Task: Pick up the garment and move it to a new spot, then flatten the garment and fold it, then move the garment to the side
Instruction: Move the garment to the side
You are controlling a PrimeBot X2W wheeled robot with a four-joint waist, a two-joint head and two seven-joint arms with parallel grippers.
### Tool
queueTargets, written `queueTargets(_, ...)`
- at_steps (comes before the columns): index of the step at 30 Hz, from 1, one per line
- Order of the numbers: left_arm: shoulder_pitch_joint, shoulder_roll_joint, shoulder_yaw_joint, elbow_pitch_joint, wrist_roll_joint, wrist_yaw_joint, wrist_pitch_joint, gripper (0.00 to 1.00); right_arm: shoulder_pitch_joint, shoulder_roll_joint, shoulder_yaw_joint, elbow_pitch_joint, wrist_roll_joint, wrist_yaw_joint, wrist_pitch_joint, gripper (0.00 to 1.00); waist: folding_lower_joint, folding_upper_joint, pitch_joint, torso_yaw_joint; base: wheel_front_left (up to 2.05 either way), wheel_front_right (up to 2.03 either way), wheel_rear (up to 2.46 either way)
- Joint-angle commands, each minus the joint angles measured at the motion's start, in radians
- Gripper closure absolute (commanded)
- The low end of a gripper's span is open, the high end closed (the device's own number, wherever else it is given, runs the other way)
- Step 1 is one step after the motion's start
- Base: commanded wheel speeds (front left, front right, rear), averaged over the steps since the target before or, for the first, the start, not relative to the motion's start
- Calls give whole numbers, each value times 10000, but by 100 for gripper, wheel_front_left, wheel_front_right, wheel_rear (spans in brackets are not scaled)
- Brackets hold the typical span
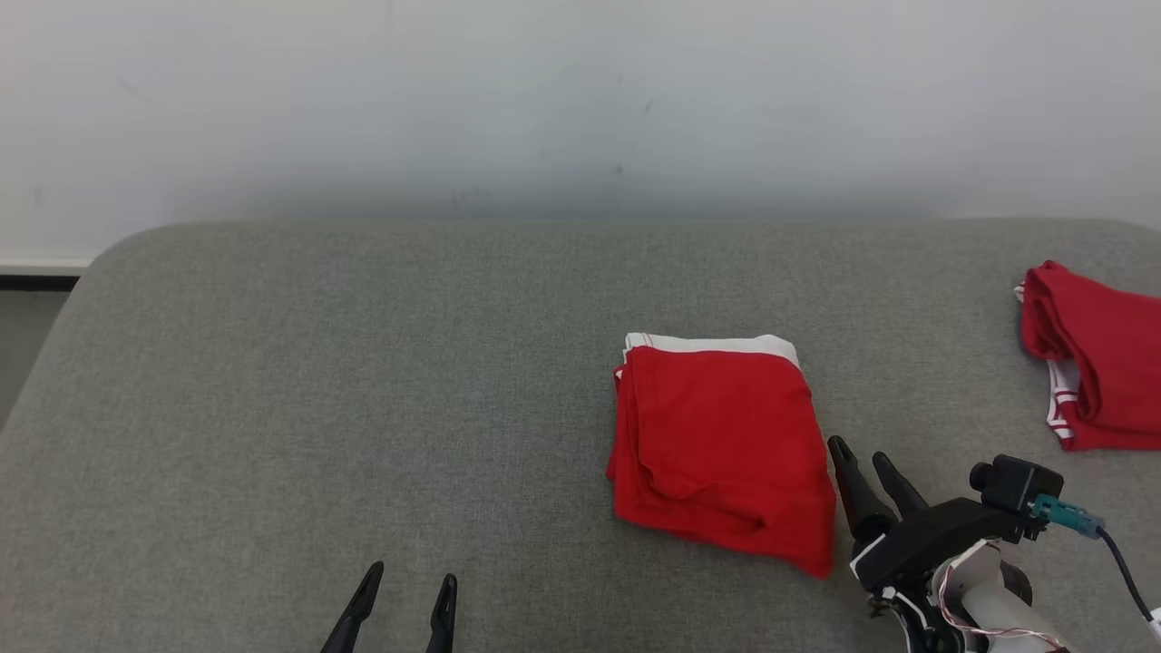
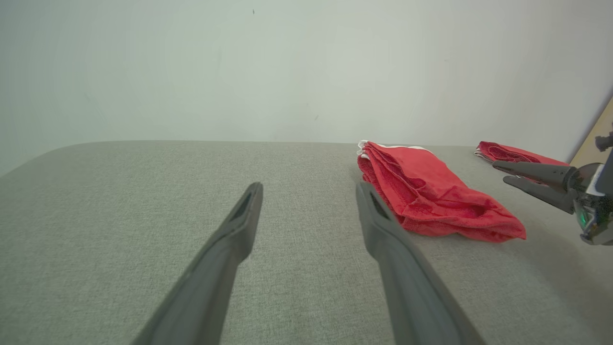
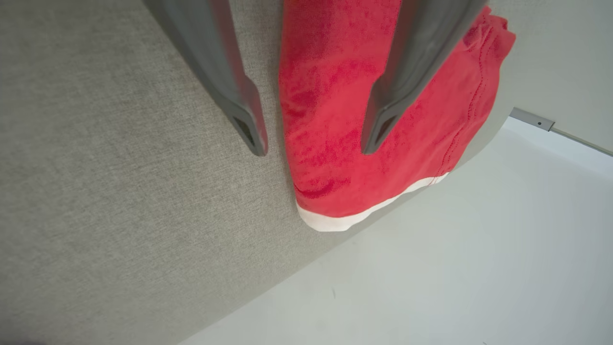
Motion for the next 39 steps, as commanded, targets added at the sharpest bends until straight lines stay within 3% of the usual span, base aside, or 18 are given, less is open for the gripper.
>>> queueTargets(1,-131,2,-42,2,55,-13,-43,0,-224,-77,179,159,317,1,109,0,-1,-1,452,301,0,0,0)
queueTargets(15,-820,2,-535,188,-120,95,-43,0,-1185,-439,1212,949,2675,-1,1084,0,-1,-1,1266,582,0,0,0)
queueTargets(28,-1043,3,-623,337,-246,182,-43,0,-1298,-441,1874,392,3859,2,1634,0,-1,-1,1259,679,0,0,0)
queueTargets(29,-1042,3,-619,339,-247,190,-43,0,-1318,-495,1931,349,3892,2,1628,20,-1,-1,1252,677,0,0,0)
queueTargets(30,-1042,3,-615,341,-248,184,-43,0,-1331,-532,1984,317,3933,2,1605,51,-1,-1,1244,675,0,0,0)
queueTargets(31,-1042,3,-617,343,-247,181,-43,0,-1340,-555,2030,289,3952,2,1580,71,-1,-1,1235,672,0,0,0)
queueTargets(32,-1047,3,-616,344,-243,185,-43,0,-1368,-587,2092,264,3943,2,1537,84,-1,-1,1228,668,0,0,0)
queueTargets(34,-1057,3,-613,339,-232,196,-43,0,-1415,-656,2166,253,3974,1,1419,100,-1,-1,1210,660,0,0,0)
queueTargets(39,-987,3,-573,346,-154,204,-43,0,-1562,-970,2407,304,4040,1,863,100,-1,-1,1116,585,0,0,0)
